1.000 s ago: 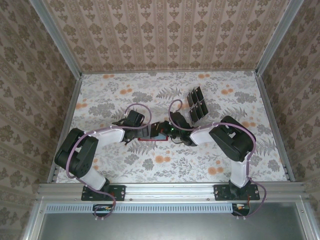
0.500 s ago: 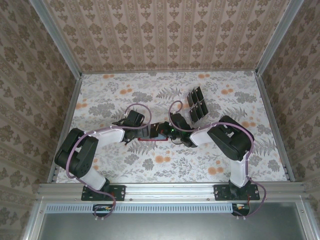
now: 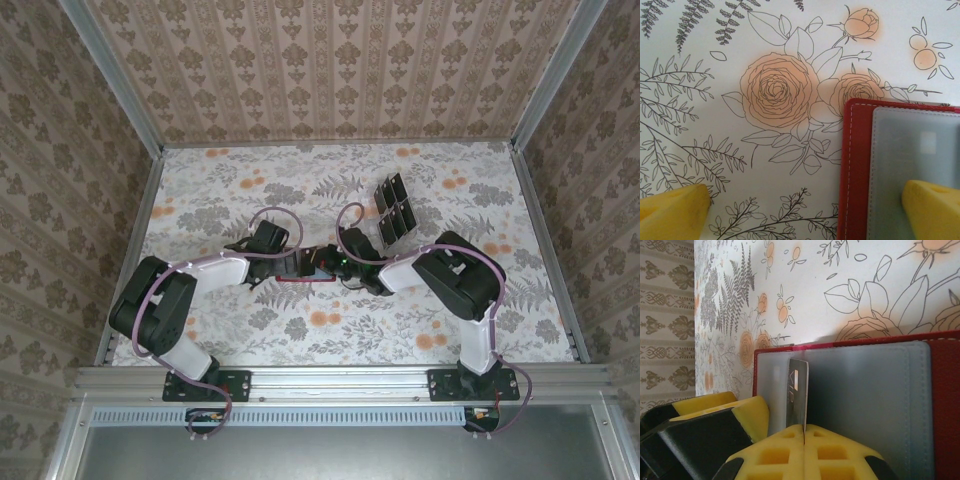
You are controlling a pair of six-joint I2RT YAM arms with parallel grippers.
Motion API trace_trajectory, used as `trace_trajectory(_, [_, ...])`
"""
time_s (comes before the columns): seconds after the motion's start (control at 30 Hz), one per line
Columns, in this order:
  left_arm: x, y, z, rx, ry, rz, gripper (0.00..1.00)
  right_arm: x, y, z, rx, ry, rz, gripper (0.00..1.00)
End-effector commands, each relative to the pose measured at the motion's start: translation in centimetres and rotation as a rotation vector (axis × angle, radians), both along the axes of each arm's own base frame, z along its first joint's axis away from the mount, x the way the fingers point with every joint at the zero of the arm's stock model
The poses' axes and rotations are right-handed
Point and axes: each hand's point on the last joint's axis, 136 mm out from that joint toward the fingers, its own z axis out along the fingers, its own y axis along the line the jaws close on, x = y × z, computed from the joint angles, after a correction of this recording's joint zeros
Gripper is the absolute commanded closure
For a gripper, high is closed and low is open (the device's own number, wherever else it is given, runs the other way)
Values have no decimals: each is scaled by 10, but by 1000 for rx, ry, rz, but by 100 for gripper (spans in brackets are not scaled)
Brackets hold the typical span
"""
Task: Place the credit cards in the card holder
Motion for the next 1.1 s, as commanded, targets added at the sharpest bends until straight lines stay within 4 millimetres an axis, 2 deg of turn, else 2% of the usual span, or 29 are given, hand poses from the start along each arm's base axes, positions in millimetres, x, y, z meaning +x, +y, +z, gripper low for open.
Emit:
trace_trajectory(0.0, [-30, 24, -25, 102, 116, 11, 0, -15, 4, -28, -49, 79, 36, 100])
trace_trajectory(0.33, [-26, 21, -16, 87, 105, 8, 0, -16, 16, -30, -77, 88, 75, 99])
trace_trajectory(0.4, [-22, 20, -7, 76, 96, 8, 0, -16, 13, -27, -100, 85, 82, 88])
trace_trajectory(0.47, [-17, 21, 4, 55, 79, 21, 0, -16, 12, -21, -125, 77, 97, 72])
trace_trajectory(0.57, [-8, 26, 21, 10, 63, 48, 0, -14, 12, -10, -152, 63, 123, 54])
trace_trajectory(0.7, [-3, 33, 34, -19, 44, 65, 0, -14, 13, 4, -189, 47, 164, 43])
trace_trajectory(0.73, [-1, 41, 37, -18, 40, 85, 0, -14, 13, 8, -203, 40, 176, 40])
trace_trajectory(0.93, [-6, 54, 29, -12, 61, 107, 0, -13, 8, 31, -303, 3, 230, 37])
trace_trajectory(1.07, [-11, 54, 20, -27, 74, 112, 0, -11, 2, 35, -382, 4, 252, 40])
